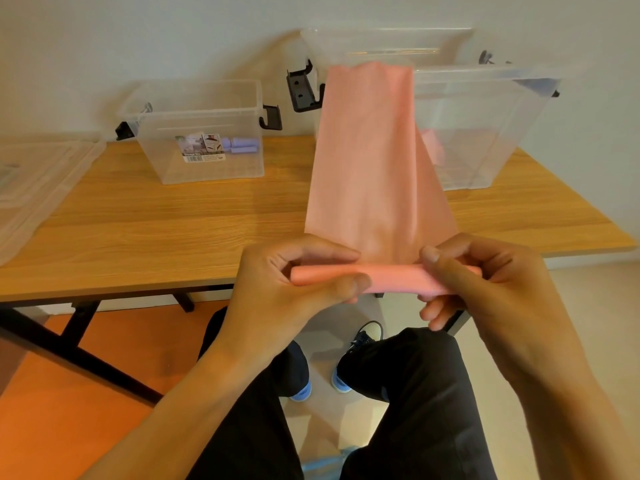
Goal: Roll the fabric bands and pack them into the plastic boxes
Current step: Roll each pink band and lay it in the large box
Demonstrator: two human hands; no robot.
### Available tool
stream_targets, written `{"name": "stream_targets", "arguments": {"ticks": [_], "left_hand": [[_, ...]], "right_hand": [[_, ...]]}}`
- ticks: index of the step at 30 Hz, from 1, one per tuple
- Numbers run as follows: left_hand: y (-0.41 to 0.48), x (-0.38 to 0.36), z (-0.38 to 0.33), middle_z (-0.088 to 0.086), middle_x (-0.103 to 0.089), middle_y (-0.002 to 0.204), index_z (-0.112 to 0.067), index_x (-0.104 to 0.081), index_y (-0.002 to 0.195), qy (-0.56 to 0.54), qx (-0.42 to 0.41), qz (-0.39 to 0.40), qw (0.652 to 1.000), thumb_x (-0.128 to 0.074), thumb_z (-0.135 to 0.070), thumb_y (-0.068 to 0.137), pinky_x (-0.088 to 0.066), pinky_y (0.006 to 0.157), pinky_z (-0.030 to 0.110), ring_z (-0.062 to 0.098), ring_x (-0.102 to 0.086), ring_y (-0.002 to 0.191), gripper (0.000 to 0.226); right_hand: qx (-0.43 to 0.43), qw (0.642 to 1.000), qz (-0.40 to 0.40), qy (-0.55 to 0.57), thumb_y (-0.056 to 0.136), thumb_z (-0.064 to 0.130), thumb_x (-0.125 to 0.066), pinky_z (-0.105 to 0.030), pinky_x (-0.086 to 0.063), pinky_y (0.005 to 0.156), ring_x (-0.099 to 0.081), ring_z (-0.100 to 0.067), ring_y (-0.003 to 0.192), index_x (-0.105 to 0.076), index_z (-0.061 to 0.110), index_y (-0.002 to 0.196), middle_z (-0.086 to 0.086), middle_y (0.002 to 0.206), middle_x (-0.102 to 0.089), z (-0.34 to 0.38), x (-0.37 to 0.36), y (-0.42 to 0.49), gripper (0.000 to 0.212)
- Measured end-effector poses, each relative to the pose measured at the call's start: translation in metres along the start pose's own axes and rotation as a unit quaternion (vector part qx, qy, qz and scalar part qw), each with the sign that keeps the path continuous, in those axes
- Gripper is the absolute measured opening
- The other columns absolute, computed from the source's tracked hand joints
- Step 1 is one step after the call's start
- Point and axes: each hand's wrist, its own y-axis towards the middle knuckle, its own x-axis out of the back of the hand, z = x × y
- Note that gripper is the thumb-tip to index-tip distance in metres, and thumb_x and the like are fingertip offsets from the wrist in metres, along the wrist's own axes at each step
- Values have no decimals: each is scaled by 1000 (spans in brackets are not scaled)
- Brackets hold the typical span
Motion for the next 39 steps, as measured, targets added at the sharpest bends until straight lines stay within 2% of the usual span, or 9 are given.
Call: {"name": "stream_targets", "arguments": {"ticks": [5, 8, 13, 19, 22, 25, 27, 34, 39], "left_hand": [[0, -9, 2, 13, -74, 70, -5, -76, 84, -48, 16, -28, 998, -77, -12, 75, -56, 52, 25, 27, -73, 59, 12], [0, -8, 3, 14, -75, 73, -3, -75, 87, -50, 29, -27, 998, -76, -17, 75, -58, 53, 26, 29, -74, 61, 19], [5, -5, 3, 9, -78, 87, -6, -76, 95, -39, 29, -14, 999, -81, -13, 68, -61, 64, 27, 29, -76, 74, 28], [7, -8, 5, 14, -75, 74, 0, -75, 89, -38, 30, -16, 999, -77, -12, 75, -58, 56, 25, 28, -75, 65, 19], [8, -8, 6, 13, -76, 76, -1, -74, 90, -34, 42, -17, 998, -77, -17, 74, -60, 59, 27, 28, -75, 67, 23], [10, -4, 7, 7, -77, 88, -10, -78, 95, -20, 40, -7, 999, -89, -19, 69, -63, 75, 40, 29, -76, 79, 30], [11, -4, 8, 6, -78, 89, -18, -80, 93, -1, 34, 0, 999, -91, -17, 68, -61, 80, 46, 30, -76, 79, 27], [9, -10, 7, 12, -76, 75, -3, -75, 87, -37, 43, -24, 998, -76, -15, 75, -58, 55, 25, 29, -75, 65, 17], [9, -8, 5, 9, -77, 86, -6, -76, 93, -33, 42, 0, 999, -80, -18, 70, -62, 65, 31, 28, -76, 76, 26]], "right_hand": [[-14, 999, 36, 15, 67, 22, -77, -25, -58, 58, -74, -23, 71, -73, 10, 101, -11, 86, -76, 1, 0, 2, 36], [-11, 999, 35, 5, 70, 15, -77, -24, -58, 58, -73, -21, 64, -74, 4, 89, -12, 75, -74, -2, 1, 4, 23], [-41, 999, 14, 18, 74, 24, -73, -25, -55, 50, -67, -23, 52, -74, 3, 80, -17, 66, -70, -5, 0, 7, 22], [-28, 999, 28, -3, 65, 21, -81, -32, -61, 65, -75, -22, 78, -76, 14, 100, -9, 95, -76, -6, -1, 15, 36], [-19, 1000, 22, -10, 67, 21, -80, -40, -61, 66, -74, -24, 70, -77, 10, 86, -12, 83, -76, -8, -1, 16, 22], [-21, 1000, 10, -3, 71, 22, -77, -26, -58, 56, -73, -23, 62, -76, 4, 84, -15, 72, -74, -9, 0, 15, 22], [-29, 1000, 3, -5, 72, 25, -77, -24, -57, 54, -72, -24, 59, -76, 3, 84, -15, 71, -73, -10, 1, 14, 26], [-30, 999, 38, -8, 66, 21, -82, -27, -61, 66, -76, -21, 82, -76, 12, 100, -8, 93, -77, -10, 3, 14, 35], [-33, 999, 8, 3, 73, 20, -77, -26, -59, 59, -72, -24, 63, -76, 4, 86, -13, 75, -74, -12, 5, 14, 21]]}}
